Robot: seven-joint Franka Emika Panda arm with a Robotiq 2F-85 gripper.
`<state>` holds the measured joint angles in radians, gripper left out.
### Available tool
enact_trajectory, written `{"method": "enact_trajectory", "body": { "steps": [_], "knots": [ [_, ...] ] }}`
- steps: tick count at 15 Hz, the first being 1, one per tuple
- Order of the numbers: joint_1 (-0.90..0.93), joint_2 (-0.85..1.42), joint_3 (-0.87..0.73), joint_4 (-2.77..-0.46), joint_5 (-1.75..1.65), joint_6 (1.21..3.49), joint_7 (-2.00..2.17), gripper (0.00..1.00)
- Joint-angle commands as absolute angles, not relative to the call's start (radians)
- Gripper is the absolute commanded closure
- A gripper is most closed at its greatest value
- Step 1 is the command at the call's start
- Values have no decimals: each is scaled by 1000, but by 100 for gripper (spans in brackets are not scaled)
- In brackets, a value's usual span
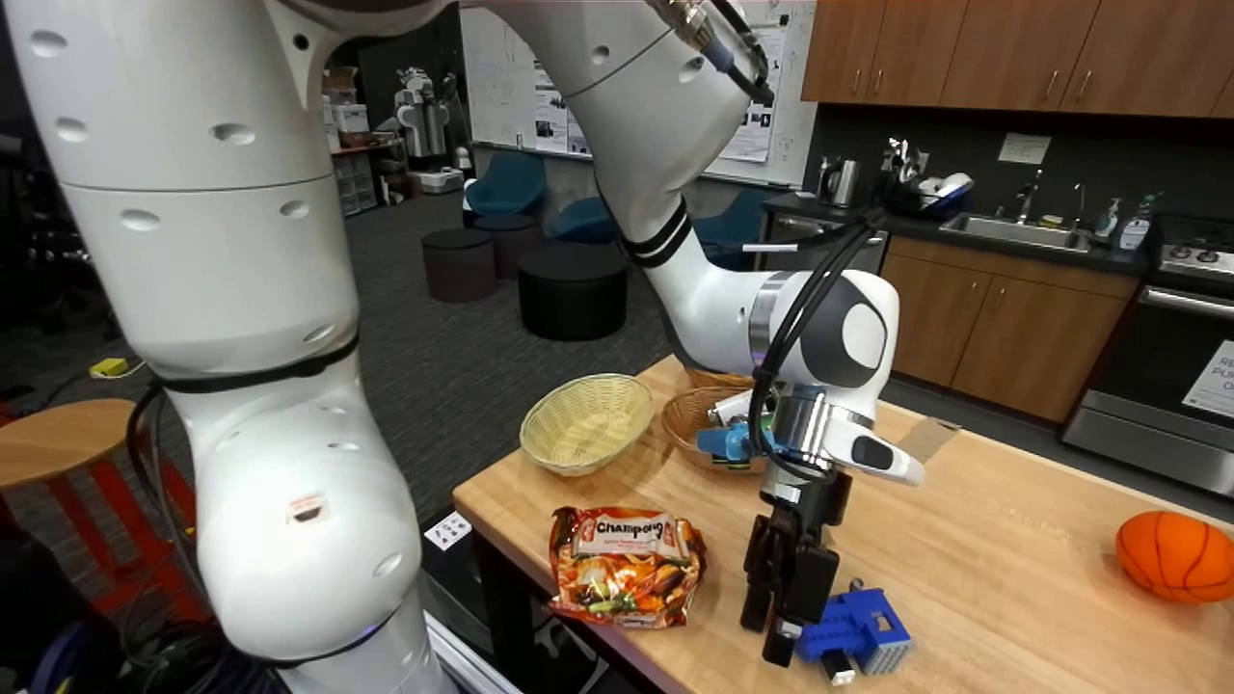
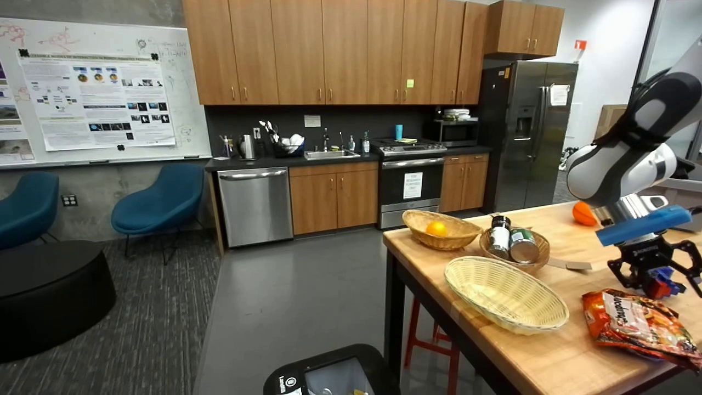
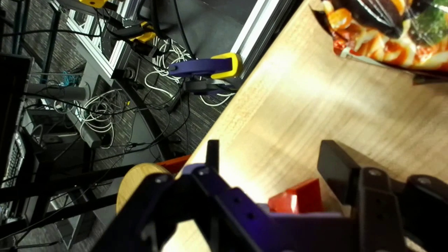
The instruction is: Put the toy truck in the left basket
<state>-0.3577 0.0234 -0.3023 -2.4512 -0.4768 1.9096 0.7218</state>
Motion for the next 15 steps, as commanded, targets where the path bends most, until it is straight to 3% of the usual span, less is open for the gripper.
{"method": "enact_trajectory", "body": {
  "steps": [1, 5, 7, 9, 15],
  "knots": [
    [-341, 51, -316, -2453, -502, 1932, 739, 59],
    [-337, 20, -324, -2441, -552, 1889, 721, 95],
    [-339, 11, -331, -2431, -584, 1878, 717, 94],
    [-334, 13, -329, -2413, -610, 1864, 719, 100],
    [-328, 2, -325, -2362, -654, 1834, 715, 100]
  ]
}}
